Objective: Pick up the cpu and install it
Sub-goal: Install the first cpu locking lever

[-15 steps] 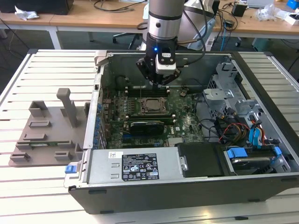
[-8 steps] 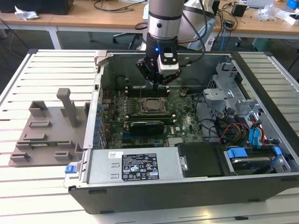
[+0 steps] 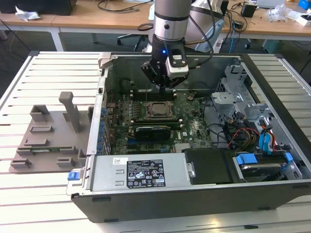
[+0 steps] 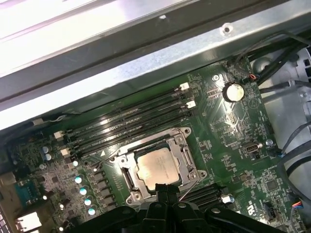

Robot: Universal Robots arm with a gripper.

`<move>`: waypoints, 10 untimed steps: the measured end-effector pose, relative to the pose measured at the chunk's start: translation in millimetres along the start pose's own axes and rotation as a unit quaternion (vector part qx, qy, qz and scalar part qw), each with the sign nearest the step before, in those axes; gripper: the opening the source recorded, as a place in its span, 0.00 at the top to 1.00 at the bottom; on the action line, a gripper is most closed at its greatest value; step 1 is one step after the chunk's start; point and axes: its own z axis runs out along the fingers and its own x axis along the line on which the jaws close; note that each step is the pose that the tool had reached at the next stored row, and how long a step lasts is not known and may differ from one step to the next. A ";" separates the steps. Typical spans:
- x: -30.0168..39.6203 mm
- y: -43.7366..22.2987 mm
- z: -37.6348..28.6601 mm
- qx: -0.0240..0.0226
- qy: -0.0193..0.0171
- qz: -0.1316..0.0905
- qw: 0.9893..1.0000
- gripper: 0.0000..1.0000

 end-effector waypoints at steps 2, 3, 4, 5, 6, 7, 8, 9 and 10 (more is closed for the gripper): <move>0.0 0.0 0.0 0.000 0.000 -0.007 1.000 0.89; 0.0 0.0 0.0 0.000 -0.001 -0.013 1.000 0.89; 0.0 0.0 0.0 -0.001 -0.001 -0.019 1.000 0.89; 0.0 0.0 0.0 -0.001 -0.001 -0.028 1.000 0.89; 0.0 0.0 0.0 -0.001 -0.002 -0.041 0.999 0.89; 0.0 -0.1 -0.2 -0.004 -0.002 -0.049 0.999 0.89; 0.0 0.0 0.0 -0.013 0.001 -0.052 0.999 0.89; 0.0 0.0 0.0 -0.025 0.005 -0.054 0.998 0.89; 0.0 0.0 0.0 -0.029 0.006 -0.059 0.998 0.89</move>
